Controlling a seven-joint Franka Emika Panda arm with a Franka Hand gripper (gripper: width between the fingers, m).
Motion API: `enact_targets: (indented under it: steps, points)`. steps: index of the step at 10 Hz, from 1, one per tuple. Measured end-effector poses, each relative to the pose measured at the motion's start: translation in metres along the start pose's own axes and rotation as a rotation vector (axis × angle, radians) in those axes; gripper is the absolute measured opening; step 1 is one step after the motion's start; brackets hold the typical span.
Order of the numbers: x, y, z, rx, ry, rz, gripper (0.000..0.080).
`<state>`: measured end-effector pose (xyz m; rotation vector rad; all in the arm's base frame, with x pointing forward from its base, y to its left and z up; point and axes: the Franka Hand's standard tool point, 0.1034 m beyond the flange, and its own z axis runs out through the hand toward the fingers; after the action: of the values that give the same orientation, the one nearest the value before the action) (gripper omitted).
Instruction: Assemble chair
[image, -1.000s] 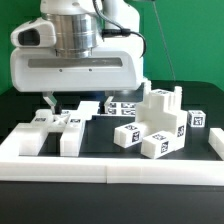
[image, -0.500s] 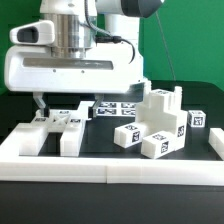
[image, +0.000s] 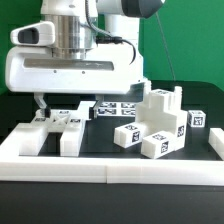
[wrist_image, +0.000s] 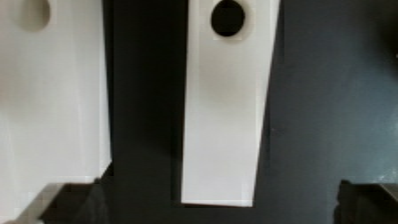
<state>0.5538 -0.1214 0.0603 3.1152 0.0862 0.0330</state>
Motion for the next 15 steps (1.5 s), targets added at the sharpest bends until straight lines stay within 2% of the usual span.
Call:
enact_targets:
  steps: [3,6,8,13,15]
  points:
    - [-0.004,-0.003,0.007,0.002,-0.013,-0.009,0.0649]
    - [-0.012,-0.008,0.022,0.01,-0.05,-0.009,0.0649]
    - [-0.017,-0.007,0.031,0.005,-0.062,-0.012,0.0649]
    - [-0.018,-0.007,0.032,0.005,-0.063,-0.012,0.0649]
    - [-0.019,-0.012,0.042,0.001,-0.067,-0.021,0.0649]
